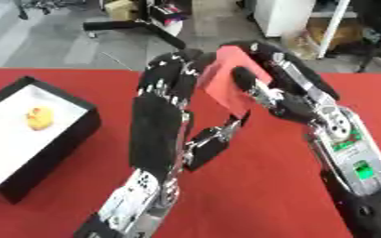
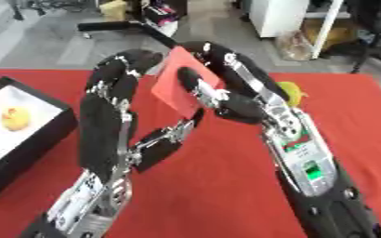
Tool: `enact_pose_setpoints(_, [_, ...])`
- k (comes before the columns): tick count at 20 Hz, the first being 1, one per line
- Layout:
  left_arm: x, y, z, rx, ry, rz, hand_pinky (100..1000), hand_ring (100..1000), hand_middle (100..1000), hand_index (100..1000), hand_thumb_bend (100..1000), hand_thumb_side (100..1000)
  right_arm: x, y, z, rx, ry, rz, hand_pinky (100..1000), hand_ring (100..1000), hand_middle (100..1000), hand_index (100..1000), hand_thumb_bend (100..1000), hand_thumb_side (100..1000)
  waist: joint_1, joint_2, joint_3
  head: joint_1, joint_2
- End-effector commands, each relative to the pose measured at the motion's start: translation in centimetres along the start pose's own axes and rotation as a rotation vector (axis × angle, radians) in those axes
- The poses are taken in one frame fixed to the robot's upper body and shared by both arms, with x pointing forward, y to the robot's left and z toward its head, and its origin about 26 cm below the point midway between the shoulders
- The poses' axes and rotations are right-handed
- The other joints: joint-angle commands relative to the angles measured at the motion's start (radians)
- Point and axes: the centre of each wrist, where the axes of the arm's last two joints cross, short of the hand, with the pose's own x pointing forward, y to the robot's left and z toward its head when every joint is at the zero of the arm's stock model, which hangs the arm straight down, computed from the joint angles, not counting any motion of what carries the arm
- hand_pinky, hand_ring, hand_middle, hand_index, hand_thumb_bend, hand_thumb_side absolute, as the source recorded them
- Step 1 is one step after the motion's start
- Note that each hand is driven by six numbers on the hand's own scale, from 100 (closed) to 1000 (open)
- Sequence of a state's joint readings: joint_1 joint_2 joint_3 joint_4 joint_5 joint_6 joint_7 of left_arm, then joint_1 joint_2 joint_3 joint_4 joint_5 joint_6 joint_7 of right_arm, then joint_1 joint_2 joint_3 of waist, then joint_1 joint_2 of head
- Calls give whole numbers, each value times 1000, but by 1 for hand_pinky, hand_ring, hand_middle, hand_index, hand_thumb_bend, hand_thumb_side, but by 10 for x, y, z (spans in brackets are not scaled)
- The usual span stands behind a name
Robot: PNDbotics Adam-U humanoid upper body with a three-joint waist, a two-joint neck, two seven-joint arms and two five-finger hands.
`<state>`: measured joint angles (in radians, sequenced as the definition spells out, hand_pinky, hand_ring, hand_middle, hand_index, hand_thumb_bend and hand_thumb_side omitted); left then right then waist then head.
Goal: Pick up the objects with one hand, pass them to the other hand, and then place them into the box on the other side of the table.
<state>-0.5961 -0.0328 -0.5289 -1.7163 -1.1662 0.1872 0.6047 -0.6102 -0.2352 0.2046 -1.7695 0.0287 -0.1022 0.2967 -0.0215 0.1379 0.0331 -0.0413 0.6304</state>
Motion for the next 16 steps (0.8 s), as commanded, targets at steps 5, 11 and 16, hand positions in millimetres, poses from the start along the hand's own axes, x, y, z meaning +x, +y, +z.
enact_pose_setpoints(5, [13,2,-12,42,-30,61,753,630,600,705,474,215,7,-2,-3,27,-26,5,944,249,170,472,100,699,0,-14,-5,2,-13])
enact_pose_setpoints(11, [13,3,-13,83,-23,101,710,552,530,624,100,372,8,-3,-3,30,-28,-2,946,257,219,493,100,769,1,-14,-7,4,-14])
enact_pose_setpoints(16, [4,3,-11,94,-7,89,694,531,508,598,100,421,9,-5,-2,30,-34,-5,955,280,304,555,229,921,3,-15,-7,4,-14])
